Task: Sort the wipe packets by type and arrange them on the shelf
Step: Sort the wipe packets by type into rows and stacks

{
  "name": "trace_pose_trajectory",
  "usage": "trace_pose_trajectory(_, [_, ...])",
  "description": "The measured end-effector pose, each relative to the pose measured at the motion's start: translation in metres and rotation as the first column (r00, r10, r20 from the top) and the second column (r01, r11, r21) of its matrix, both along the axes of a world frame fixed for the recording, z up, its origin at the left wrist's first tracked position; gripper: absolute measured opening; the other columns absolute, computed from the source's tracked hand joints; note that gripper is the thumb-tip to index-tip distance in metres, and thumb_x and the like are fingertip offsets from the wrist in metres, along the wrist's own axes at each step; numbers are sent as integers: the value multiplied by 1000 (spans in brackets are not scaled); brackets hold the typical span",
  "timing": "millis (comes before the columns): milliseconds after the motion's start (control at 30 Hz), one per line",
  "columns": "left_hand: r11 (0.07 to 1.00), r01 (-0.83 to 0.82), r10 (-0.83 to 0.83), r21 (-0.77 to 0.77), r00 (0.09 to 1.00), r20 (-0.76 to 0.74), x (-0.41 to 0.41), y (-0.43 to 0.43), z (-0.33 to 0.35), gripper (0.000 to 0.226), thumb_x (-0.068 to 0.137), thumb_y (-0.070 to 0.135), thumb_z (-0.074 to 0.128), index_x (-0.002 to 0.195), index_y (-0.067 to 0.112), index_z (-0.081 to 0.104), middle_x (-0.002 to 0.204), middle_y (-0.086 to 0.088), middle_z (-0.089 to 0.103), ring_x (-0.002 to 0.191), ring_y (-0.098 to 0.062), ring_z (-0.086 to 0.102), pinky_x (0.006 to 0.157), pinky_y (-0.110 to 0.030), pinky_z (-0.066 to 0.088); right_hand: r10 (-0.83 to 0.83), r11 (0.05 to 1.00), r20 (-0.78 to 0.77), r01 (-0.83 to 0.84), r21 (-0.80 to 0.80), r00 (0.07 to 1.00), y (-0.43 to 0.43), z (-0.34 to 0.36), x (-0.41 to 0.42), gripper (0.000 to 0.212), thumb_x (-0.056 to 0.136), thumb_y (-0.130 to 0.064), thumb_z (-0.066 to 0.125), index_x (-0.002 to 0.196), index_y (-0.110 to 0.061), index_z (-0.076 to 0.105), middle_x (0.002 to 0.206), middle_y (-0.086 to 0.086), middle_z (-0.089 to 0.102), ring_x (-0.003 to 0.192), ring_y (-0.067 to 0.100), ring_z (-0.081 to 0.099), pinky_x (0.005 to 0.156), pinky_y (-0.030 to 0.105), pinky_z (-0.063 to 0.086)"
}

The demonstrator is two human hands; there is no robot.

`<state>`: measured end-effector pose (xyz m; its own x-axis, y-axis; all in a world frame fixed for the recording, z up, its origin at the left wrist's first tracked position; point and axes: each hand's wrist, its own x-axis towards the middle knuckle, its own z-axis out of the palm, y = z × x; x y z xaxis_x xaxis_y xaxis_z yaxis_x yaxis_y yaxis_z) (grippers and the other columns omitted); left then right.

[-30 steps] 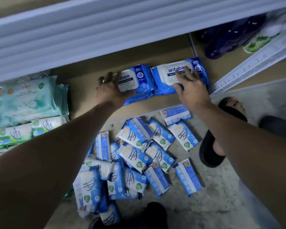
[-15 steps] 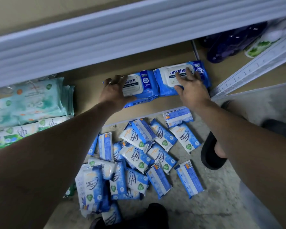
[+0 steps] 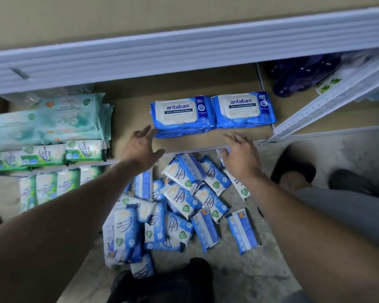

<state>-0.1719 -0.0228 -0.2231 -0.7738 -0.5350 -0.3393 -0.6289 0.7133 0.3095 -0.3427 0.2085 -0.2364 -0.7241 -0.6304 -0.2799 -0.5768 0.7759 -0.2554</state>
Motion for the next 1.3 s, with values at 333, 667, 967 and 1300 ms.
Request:
trace_pose_trajectory(333, [944, -289, 281, 159, 957, 70, 154, 32, 9, 64, 90, 36, 70, 146, 13, 48, 148, -11, 50, 132, -34, 46, 106, -39, 41, 174, 972, 238, -206, 116, 956, -9, 2, 121, 51, 99, -31, 51, 148, -19, 45, 141, 5, 54, 124, 30, 50, 98, 40, 50])
trace_pose_trajectory(667, [786, -587, 549, 193, 807, 219, 254, 88, -25, 66, 91, 45, 65, 145, 14, 46, 145, -9, 50, 128, -32, 46, 103, -39, 39, 380, 837, 331, -473, 273, 864, -19, -24, 189, 55, 103, -43, 45, 152, -19, 35, 143, 7, 39, 125, 28, 44, 92, 40, 50])
trace_pose_trajectory(967, [500, -800, 801, 331, 572, 174, 282, 115, -59, 44, 96, 39, 60, 130, 10, 57, 126, -12, 61, 105, -32, 63, 91, -37, 47, 516, 850, 131, -525, 42, 846, -60, -36, 225, 56, 99, -50, 48, 147, -20, 46, 143, 7, 45, 127, 30, 43, 100, 47, 46])
trace_pose_trajectory(1300, [160, -782, 877, 602, 393, 277, 287, 100, -77, 26, 94, 31, 65, 112, 13, 63, 86, -2, 76, 82, -18, 72, 85, -35, 55, 729, 601, 311, -788, 135, 610, -92, -37, 282, 46, 99, -53, 45, 143, -37, 46, 168, -2, -8, 153, 30, -7, 121, 56, 11])
